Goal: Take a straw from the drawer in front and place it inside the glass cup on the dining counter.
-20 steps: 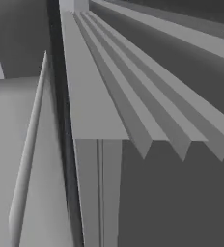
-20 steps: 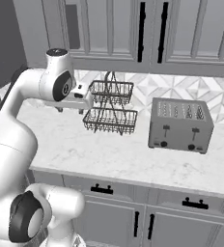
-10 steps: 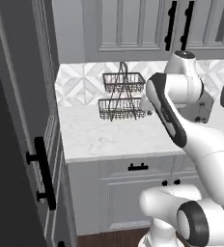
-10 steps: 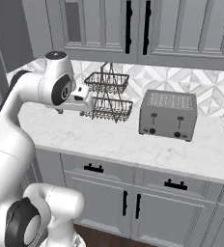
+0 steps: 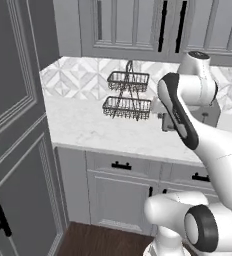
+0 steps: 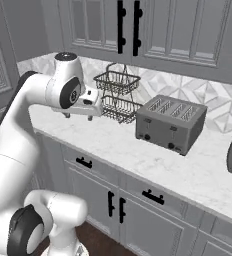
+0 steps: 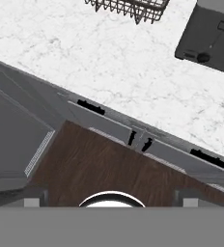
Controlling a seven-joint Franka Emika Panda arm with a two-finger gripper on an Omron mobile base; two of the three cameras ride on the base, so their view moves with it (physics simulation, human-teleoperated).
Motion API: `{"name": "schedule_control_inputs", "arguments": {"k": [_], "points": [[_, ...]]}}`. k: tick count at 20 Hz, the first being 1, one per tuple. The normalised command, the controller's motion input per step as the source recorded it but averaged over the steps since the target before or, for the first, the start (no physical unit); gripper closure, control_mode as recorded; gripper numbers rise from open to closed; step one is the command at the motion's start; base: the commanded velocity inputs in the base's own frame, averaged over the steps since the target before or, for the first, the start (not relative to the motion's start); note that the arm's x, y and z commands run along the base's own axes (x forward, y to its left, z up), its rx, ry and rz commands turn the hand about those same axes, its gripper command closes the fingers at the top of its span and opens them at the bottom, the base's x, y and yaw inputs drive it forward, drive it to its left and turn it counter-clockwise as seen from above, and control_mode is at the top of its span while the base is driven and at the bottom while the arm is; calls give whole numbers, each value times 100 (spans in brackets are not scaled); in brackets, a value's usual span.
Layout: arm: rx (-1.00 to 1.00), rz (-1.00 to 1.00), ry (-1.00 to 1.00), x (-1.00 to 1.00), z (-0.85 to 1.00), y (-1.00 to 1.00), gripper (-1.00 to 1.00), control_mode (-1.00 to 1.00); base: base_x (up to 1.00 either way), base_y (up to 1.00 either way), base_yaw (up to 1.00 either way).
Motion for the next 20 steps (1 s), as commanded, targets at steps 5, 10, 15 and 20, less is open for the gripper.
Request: {"name": "schedule_control_inputs", "arguments": {"k": [5, 10, 15, 20], "points": [[0, 0, 0, 0, 0, 0, -100, 100, 0, -85, 62], [0, 0, 0, 0, 0, 0, -100, 100, -2, -98, 57], [0, 0, 0, 0, 0, 0, -100, 100, 4, -80, 47], [0, 0, 0, 0, 0, 0, -100, 100, 10, -74, 46]]}}
